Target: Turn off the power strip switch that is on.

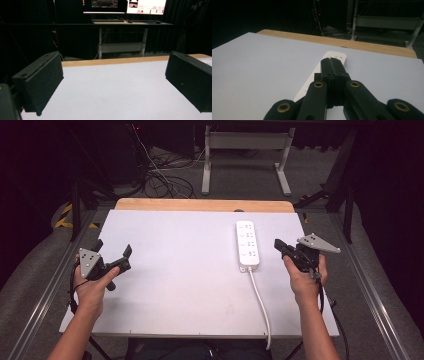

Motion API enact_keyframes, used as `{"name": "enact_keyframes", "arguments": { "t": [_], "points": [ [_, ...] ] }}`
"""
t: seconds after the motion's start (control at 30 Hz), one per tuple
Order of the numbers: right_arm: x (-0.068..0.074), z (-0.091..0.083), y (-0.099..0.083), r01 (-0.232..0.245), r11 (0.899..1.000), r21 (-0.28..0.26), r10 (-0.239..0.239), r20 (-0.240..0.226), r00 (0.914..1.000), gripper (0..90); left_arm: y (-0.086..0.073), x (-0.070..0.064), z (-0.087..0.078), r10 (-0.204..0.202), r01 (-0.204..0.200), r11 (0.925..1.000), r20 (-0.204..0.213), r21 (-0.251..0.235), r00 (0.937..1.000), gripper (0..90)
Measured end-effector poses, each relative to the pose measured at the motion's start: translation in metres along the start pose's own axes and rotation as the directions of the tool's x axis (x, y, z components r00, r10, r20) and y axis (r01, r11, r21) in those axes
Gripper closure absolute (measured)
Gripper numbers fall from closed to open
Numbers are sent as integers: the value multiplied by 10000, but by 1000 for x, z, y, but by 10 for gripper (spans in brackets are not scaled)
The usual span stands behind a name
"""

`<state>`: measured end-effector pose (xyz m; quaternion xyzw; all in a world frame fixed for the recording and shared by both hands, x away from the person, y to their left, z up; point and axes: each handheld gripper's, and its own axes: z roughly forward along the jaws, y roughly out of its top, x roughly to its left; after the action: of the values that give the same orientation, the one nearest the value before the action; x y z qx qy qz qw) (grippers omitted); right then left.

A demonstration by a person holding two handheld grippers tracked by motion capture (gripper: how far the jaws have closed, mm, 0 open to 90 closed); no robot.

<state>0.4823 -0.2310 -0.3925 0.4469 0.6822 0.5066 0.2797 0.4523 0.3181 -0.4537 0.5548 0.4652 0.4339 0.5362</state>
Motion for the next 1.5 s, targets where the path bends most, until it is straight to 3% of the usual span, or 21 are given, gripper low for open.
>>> {"name": "enact_keyframes", "arguments": {
  "t": [0.7, 1.1, 1.5],
  "points": [
    [13, 38, 19, 449, 9977, 502, -426, -457, 9980, 900, 0, 1, -3, 153, -153, 9999, -21, 27, 9999, 22],
    [18, 53, 18, 575, 9940, 935, -515, -660, 9965, 900, -1, 3, -6, 244, -243, 9997, -95, 77, 9997, 22],
    [28, 76, 9, 845, 9799, 1807, -694, -883, 9937, 900, -1, 3, -7, 237, -236, 9997, -53, 111, 9997, 21]
  ]
}}
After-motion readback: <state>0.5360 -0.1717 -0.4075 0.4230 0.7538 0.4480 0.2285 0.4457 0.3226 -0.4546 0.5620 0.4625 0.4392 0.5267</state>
